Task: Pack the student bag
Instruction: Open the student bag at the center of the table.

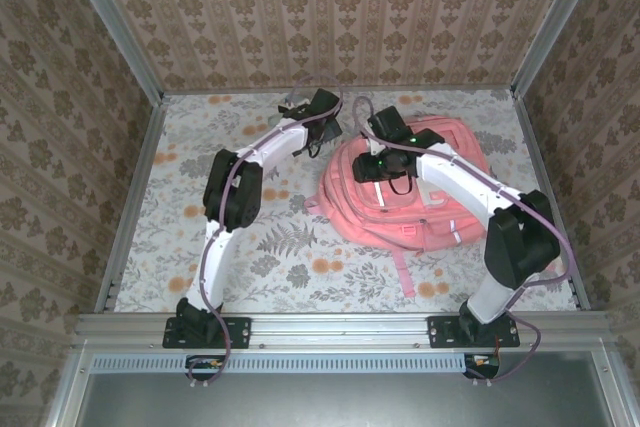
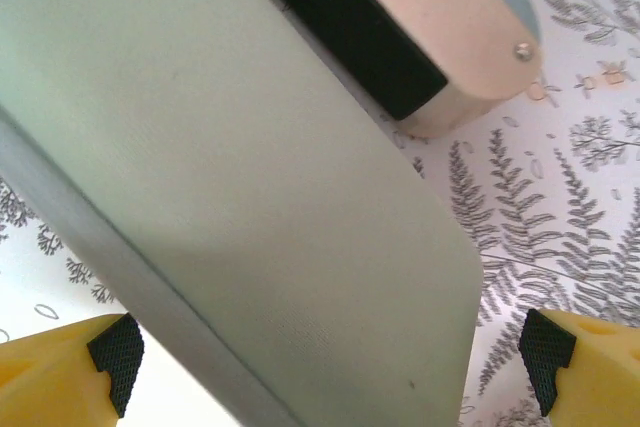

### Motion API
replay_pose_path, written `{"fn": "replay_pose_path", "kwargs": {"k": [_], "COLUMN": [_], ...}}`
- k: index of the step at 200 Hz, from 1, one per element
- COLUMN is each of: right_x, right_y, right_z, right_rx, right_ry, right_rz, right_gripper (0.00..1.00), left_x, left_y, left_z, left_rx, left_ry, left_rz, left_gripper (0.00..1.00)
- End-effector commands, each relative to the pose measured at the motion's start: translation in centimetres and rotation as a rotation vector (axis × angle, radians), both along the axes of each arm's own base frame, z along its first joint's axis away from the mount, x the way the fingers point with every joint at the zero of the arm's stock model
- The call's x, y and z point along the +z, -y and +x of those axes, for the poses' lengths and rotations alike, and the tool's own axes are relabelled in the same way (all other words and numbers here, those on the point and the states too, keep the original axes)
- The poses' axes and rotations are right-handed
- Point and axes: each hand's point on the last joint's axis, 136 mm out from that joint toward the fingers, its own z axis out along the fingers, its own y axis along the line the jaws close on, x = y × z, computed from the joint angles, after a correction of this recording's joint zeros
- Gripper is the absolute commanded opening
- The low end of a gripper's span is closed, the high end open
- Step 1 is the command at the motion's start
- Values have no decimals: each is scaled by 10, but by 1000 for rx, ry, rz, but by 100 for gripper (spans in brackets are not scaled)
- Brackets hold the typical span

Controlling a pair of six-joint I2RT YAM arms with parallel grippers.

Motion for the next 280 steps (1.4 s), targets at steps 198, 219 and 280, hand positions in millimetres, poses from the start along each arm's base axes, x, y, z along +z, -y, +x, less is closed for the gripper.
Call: {"fn": "replay_pose_path", "kwargs": {"k": [198, 219, 280], "right_x": [19, 40, 82], "right_y": [-3, -1, 3], "right_z": [2, -2, -15], "right_rx": [19, 5, -26], "right_ry": [138, 180, 273], "right_rz": [-214, -178, -65], "right_gripper": [0, 0, 0], "left_x": [-19, -11, 18], "left_y": [-40, -49, -48], "left_z": [-34, -49, -66], "left_rx": [-37, -74, -114], "left_ry": [-131, -132, -63], "left_rz": [45, 69, -25], "left_gripper": [100, 100, 100]}}
